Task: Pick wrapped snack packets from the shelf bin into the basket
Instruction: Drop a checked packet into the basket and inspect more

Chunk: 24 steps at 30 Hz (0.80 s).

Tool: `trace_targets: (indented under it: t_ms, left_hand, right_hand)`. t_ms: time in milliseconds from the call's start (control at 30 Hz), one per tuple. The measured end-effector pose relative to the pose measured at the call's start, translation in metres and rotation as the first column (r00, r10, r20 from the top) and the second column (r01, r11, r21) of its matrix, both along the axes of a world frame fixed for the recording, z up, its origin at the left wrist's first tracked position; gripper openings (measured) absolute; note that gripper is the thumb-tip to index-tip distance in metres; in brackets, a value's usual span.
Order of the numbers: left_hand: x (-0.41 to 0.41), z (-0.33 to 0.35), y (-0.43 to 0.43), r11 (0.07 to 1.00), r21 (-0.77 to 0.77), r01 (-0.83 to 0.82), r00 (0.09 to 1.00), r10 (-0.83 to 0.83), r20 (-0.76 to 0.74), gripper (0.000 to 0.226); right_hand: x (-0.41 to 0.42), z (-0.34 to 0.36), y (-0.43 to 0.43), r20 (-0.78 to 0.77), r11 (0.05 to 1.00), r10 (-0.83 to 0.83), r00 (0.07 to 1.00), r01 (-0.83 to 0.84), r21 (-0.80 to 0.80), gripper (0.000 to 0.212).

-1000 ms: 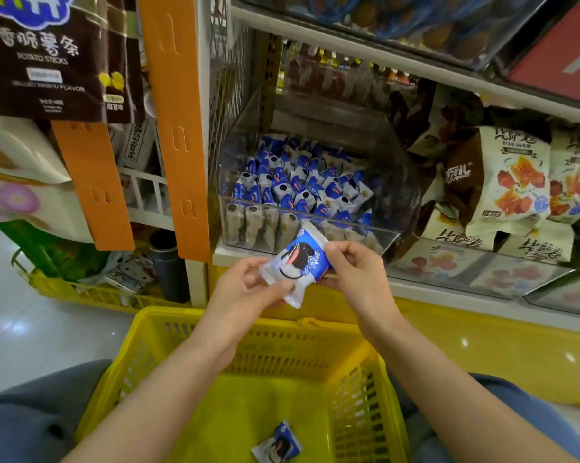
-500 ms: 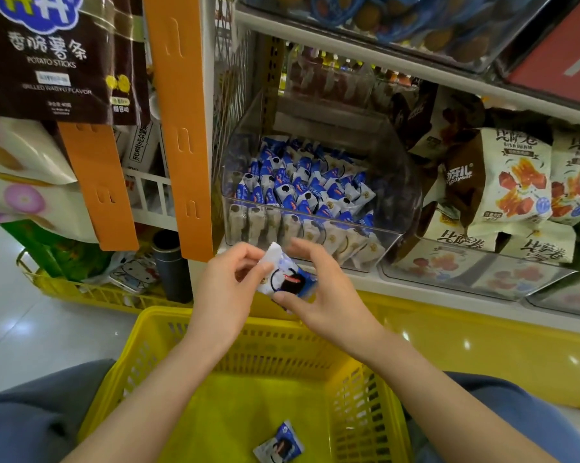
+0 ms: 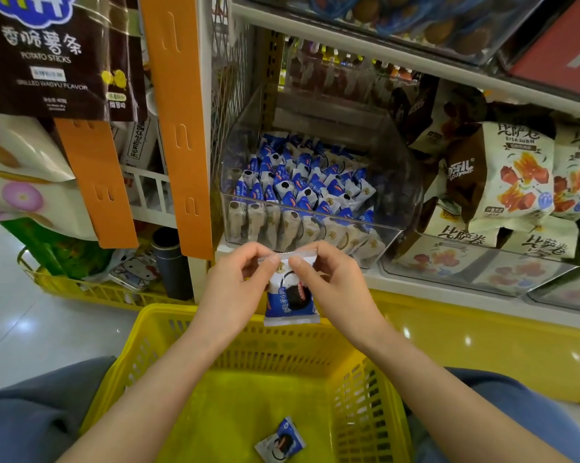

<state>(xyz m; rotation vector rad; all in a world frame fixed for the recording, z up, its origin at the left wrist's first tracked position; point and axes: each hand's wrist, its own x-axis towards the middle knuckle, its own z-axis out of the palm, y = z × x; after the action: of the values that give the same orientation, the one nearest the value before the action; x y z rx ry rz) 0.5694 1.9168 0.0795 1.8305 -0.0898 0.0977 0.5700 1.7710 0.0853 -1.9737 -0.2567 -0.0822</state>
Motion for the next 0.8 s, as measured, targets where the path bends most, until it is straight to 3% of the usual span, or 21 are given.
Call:
trace_targets:
  t_ms: [167, 233, 400, 500, 667, 800]
  left_hand:
    - [0.000, -0.001, -0.001, 0.996, -0.075, 0.048, 0.996, -0.053, -0.065, 0.017]
    - [0.000, -0.001, -0.001, 0.993, -0.099, 0.065, 0.994, -0.074, -0.083, 0.017]
    - [0.003, -0.007, -0.001, 0.996, -0.094, 0.000, 0.991, -0.013, -0.130, 0.007]
    - [0.005, -0.011, -0.001, 0.998, -0.053, 0.034, 0.968, -0.046, -0.248, 0.019]
    - [0.009, -0.007, 0.001, 0.951, -0.309, 0.001, 0.887, -0.143, -0.440, 0.037]
    - [0.007, -0.004, 0.003, 0.951, -0.310, -0.001, 0.797, -0.186, -0.574, 0.049]
  right_hand:
    - [-0.003, 0.000, -0.002, 0.332, 0.956, 0.034, 0.943, 0.067, -0.287, 0.005]
    - [-0.003, 0.000, -0.002, 0.397, 0.929, 0.052, 0.916, 0.102, -0.356, 0.008]
    - [-0.001, 0.001, -0.004, 0.330, 0.956, -0.107, 0.938, 0.188, -0.223, 0.002]
    - [0.000, 0.005, -0.006, 0.281, 0.975, -0.186, 0.941, 0.212, -0.067, 0.009]
    - [-0.001, 0.007, -0.004, 0.317, 0.989, -0.122, 0.940, 0.142, -0.040, 0.021]
    - [-0.003, 0.006, -0.003, 0.422, 0.995, -0.045, 0.906, 0.076, -0.058, 0.015]
